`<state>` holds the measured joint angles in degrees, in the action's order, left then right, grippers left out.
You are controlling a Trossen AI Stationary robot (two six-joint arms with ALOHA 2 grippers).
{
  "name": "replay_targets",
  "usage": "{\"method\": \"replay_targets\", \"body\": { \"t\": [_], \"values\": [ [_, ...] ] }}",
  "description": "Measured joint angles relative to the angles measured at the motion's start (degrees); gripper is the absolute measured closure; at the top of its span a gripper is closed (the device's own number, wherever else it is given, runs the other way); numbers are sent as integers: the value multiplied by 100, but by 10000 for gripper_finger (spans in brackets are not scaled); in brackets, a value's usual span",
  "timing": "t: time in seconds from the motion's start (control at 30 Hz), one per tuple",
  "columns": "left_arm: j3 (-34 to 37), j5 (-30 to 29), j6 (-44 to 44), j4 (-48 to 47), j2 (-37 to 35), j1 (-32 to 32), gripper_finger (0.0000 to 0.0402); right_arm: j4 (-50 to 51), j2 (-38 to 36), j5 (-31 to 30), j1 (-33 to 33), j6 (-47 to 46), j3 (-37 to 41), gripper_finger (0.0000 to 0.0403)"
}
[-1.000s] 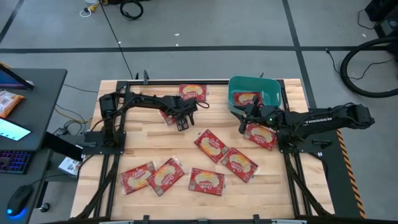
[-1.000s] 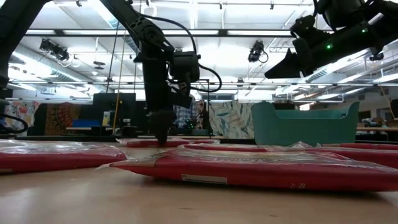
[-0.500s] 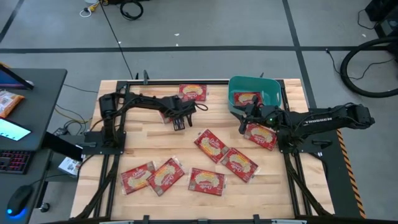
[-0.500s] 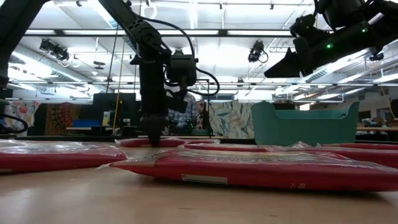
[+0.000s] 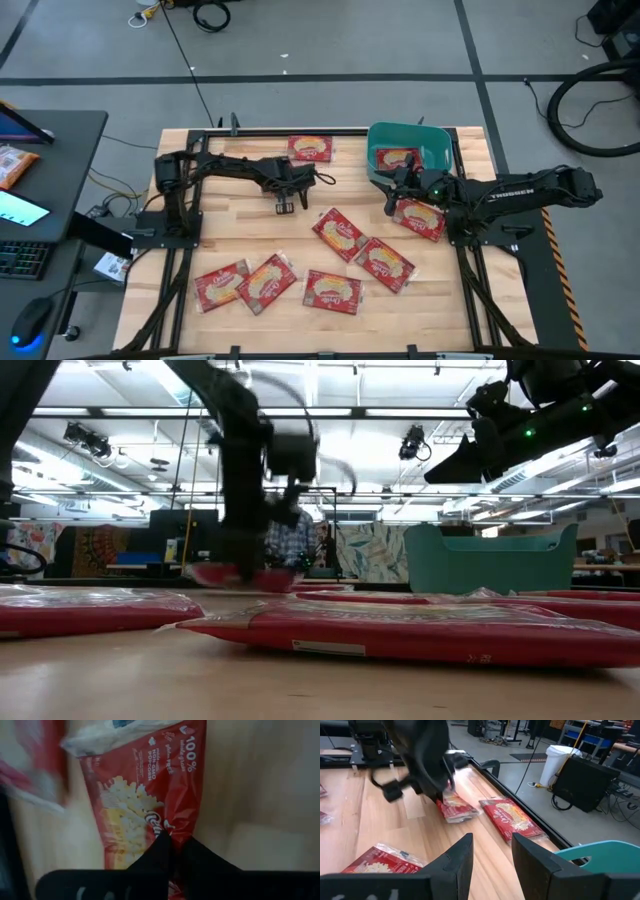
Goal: Sort popcorn bags into baskets
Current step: Put the red popcorn bag into the blue bin
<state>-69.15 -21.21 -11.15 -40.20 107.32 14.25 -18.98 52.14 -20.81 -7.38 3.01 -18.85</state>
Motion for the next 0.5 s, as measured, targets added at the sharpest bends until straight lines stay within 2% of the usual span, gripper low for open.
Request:
{"method": "replay_targets", "body": {
  "t": [0.2, 0.5],
  "values": [
    [-336, -44, -241, 4, -495, -142, 378, 0, 0, -1, 0, -42, 0, 263],
    [-396, -13, -1257, 1451, -726, -394, 378, 115, 79, -4, 21, -352, -9, 263]
  ]
}}
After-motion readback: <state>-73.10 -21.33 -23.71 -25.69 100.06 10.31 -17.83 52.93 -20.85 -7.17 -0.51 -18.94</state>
